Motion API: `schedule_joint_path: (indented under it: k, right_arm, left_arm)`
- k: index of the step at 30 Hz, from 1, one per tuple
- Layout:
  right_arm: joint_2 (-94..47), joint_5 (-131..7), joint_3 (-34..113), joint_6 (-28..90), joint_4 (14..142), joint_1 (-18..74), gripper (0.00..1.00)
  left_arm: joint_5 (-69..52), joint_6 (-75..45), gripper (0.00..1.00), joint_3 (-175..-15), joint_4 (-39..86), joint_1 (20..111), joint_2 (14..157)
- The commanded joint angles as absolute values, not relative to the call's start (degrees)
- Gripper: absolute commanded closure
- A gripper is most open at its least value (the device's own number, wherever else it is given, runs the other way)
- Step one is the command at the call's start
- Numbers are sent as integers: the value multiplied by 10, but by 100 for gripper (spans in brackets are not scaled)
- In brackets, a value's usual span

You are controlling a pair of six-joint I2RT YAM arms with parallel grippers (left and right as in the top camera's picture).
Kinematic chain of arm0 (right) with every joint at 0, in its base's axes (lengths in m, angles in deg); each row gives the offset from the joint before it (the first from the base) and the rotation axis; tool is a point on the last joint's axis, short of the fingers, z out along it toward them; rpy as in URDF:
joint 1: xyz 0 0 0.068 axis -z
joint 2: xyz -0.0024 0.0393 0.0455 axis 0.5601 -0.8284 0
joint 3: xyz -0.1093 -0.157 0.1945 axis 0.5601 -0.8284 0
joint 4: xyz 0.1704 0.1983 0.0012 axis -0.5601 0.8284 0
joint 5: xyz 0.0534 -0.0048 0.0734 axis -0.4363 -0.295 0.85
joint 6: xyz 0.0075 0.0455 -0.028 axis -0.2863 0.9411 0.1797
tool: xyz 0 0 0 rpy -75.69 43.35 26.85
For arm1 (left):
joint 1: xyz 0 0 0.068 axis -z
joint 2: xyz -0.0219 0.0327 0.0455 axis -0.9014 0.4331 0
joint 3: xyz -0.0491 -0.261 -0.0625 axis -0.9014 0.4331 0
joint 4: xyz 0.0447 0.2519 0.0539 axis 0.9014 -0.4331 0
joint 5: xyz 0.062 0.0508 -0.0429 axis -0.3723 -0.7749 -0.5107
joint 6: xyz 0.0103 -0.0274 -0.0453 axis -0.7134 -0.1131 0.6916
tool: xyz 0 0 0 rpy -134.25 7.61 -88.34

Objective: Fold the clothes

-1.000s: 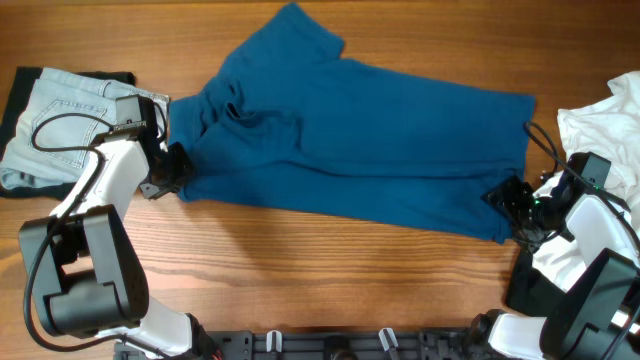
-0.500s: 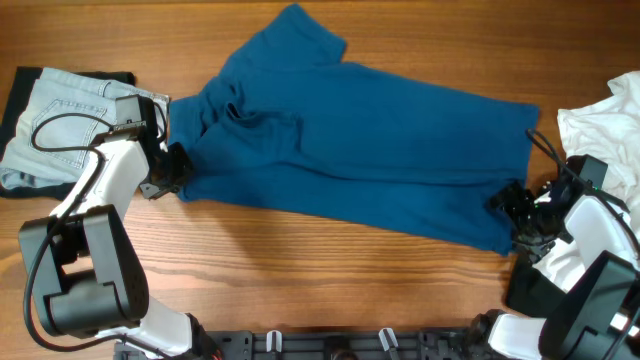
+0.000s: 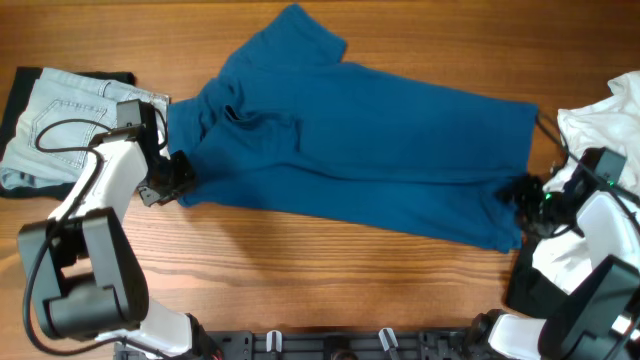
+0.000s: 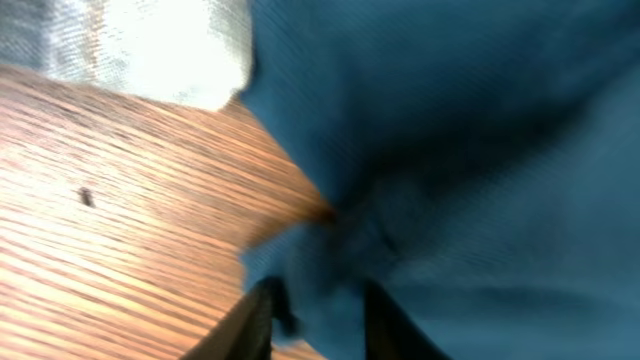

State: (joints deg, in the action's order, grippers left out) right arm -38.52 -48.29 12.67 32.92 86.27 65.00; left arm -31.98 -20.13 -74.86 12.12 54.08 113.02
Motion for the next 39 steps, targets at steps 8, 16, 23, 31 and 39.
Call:
schedule_joint_path:
  k: [8, 16, 23, 31, 39]
  right_arm:
    - [-344, -373, 151, 282, 835, 602, 29]
    - [-388, -401, 151, 316, 802, 539, 21]
    - [-388, -405, 151, 314, 806, 538, 22]
    - [-388, -405, 151, 313, 809, 538, 23]
    - [-388, -429, 151, 316, 811, 538, 23]
  left_arm:
    - [-228, -274, 69, -781, 178, 617, 1015]
    - [-245, -383, 40, -781, 363, 723, 1106]
    - [-233, -387, 42, -781, 528, 754, 1208]
    - [-234, -388, 41, -781, 594, 781, 1256]
    - [-217, -387, 74, -781, 573, 781, 1268]
